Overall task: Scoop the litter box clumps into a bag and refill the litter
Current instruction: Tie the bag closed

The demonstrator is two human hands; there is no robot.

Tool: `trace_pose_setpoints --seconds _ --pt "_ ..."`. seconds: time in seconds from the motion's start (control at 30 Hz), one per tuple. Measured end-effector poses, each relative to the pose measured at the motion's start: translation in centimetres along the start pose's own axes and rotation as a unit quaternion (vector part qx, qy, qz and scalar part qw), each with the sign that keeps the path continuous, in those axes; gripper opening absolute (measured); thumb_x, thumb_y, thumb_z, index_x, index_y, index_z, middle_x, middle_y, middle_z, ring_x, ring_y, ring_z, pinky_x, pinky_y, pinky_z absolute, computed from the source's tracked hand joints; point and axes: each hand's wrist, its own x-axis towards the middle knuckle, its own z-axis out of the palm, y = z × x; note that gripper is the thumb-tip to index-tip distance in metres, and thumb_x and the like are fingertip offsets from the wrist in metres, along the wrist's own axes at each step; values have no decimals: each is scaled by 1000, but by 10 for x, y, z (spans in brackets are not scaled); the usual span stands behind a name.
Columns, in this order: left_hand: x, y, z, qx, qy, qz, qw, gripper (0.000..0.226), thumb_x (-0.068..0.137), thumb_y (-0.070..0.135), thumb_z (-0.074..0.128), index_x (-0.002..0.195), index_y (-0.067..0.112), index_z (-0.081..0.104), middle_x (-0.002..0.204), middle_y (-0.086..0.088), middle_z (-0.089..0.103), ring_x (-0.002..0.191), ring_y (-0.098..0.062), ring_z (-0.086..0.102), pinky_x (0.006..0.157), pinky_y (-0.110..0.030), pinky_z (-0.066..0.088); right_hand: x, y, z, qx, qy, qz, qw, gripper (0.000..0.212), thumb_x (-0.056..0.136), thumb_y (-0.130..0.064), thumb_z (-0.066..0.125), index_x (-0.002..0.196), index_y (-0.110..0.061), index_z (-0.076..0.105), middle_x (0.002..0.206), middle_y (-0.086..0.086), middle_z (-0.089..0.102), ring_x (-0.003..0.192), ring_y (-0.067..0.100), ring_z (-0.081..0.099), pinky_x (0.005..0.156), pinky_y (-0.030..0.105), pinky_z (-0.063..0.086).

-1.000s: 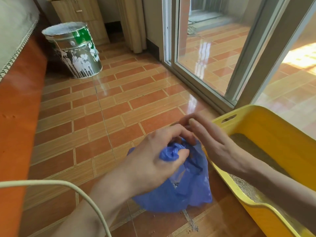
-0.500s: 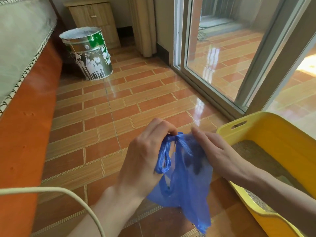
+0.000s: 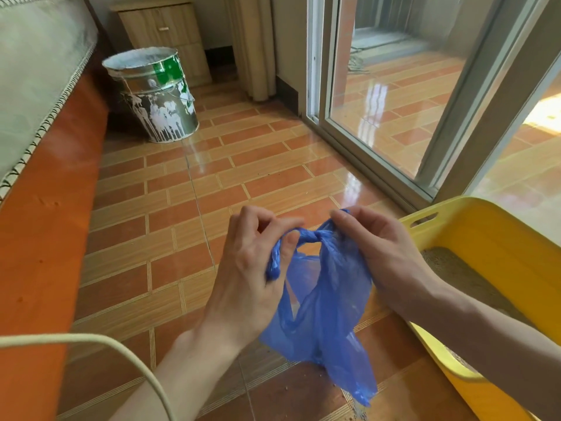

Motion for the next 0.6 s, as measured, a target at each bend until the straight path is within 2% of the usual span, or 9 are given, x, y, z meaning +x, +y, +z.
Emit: trace_pose_setpoints --seconds 0.1,0.17,0.23,0.27,0.33,0.4,0.43,0.53,0.6 --pt "3 0 -3 -70 81 -47 993 13 91 30 74 88 19 78 82 3 58 75 -15 58 66 -20 43 1 2 -3 -11 9 8 1000 47 86 -45 71 78 0 61 72 13 51 67 24 43 60 35 32" --pt "4 -1 -4 -128 108 -100 981 14 80 29 83 73 19 76 71 0 62 62 -15 55 57 -24 40 2 1 -5 13 15 31 999 41 84 -47 71 81 -6 65 69 11 53 61 23 47 58 33 36" --pt "4 0 -2 -210 99 -169 958 23 74 34 85 68 15 74 67 0 63 59 -14 52 56 -27 41 3 -1 -6 64 10 62 996 32 87 -43 68 84 -11 66 69 7 56 59 18 51 56 29 41" --pt "5 -1 -1 -264 90 -210 937 26 72 36 84 67 14 73 66 0 63 59 -13 51 56 -26 42 4 -1 -7 92 3 76 993 30 90 -40 65 89 -10 65 72 7 57 62 17 52 57 27 43" --pt "7 -3 -2 -386 63 -289 874 26 69 37 85 67 14 73 67 -2 62 60 -12 49 55 -23 41 9 -3 -12 136 -17 91 986 28 96 -35 59 101 -7 59 84 10 55 73 18 53 68 30 45" --pt "9 -7 -7 -490 8 -327 808 24 75 34 83 65 16 70 73 -2 62 65 -12 49 55 -23 37 14 -4 -21 150 -41 109 982 27 102 -35 53 108 -9 56 95 12 53 85 21 50 83 36 40" --pt "9 -8 -9 -528 -14 -337 779 28 80 33 79 62 17 65 76 -1 60 66 -13 48 55 -24 35 15 -5 -25 160 -52 120 978 27 102 -35 51 106 -9 56 93 10 54 86 20 48 86 37 36" --pt "11 -9 -15 -602 -33 -377 703 42 90 28 65 54 20 43 71 -1 53 57 -14 40 51 -26 28 14 -6 -37 226 -70 145 961 22 101 -33 54 90 -16 60 79 -3 49 71 12 42 75 30 30" --pt "13 -8 -18 -610 -49 -385 691 46 90 26 61 54 23 33 60 2 37 49 -14 29 50 -28 20 10 -9 -42 264 -67 154 950 20 100 -29 55 84 -18 60 75 -6 42 64 11 31 69 28 26"
